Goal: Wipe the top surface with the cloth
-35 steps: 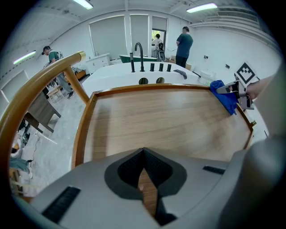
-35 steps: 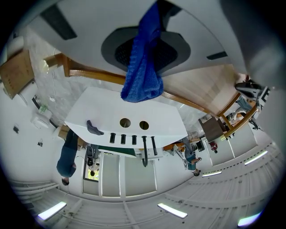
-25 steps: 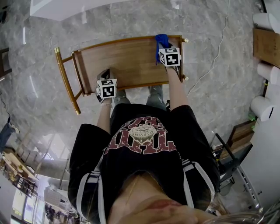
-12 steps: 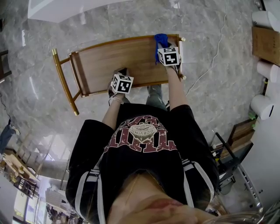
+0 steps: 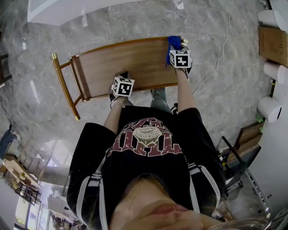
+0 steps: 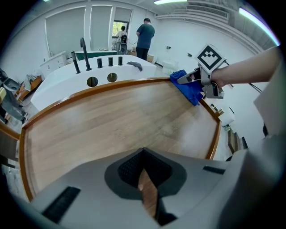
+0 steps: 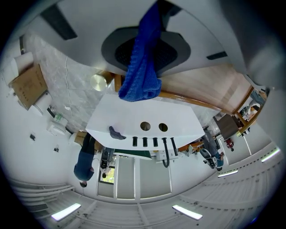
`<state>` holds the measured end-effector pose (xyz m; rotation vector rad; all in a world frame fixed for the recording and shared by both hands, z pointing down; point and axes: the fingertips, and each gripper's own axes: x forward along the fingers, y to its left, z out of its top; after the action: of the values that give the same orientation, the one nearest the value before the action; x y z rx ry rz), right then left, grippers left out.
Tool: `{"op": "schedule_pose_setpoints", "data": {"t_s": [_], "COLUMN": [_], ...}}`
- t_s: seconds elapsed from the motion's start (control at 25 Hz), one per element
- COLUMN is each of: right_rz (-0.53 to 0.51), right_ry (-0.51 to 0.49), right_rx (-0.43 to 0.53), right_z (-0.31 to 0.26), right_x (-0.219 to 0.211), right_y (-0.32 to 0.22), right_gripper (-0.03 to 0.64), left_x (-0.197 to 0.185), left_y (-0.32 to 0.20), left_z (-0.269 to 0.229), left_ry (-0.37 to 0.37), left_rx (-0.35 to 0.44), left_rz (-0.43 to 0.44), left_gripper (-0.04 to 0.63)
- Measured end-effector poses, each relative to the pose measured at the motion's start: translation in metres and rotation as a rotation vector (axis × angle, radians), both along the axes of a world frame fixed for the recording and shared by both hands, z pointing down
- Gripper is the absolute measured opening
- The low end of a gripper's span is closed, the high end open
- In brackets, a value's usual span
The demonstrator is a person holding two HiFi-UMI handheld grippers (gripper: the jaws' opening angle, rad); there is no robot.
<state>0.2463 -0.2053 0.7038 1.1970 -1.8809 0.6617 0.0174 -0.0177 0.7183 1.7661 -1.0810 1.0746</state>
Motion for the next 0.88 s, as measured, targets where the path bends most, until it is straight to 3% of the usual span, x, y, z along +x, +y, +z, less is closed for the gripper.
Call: {"op": "schedule_pose_setpoints", "data": {"t_s": [0.48, 0.88], "right_rz": [-0.002, 0.024], "right_ry": [0.006, -0.013], "right_rx": [-0.002, -0.016], "right_z": [-0.002, 0.001], "right_x": [0.0, 0.008], "right_y": [0.006, 0.045], "right_gripper": [0.055, 0.055], "left_x": [0.0, -0.002], "left_y": [0.002, 0.003], "left_z": [0.002, 0.004], "left_ry": [0.003, 0.001], "left_rx": [-0.019, -0.013], "left_rz": [0.002, 0.026], "left_gripper": [0.049, 0.049]}}
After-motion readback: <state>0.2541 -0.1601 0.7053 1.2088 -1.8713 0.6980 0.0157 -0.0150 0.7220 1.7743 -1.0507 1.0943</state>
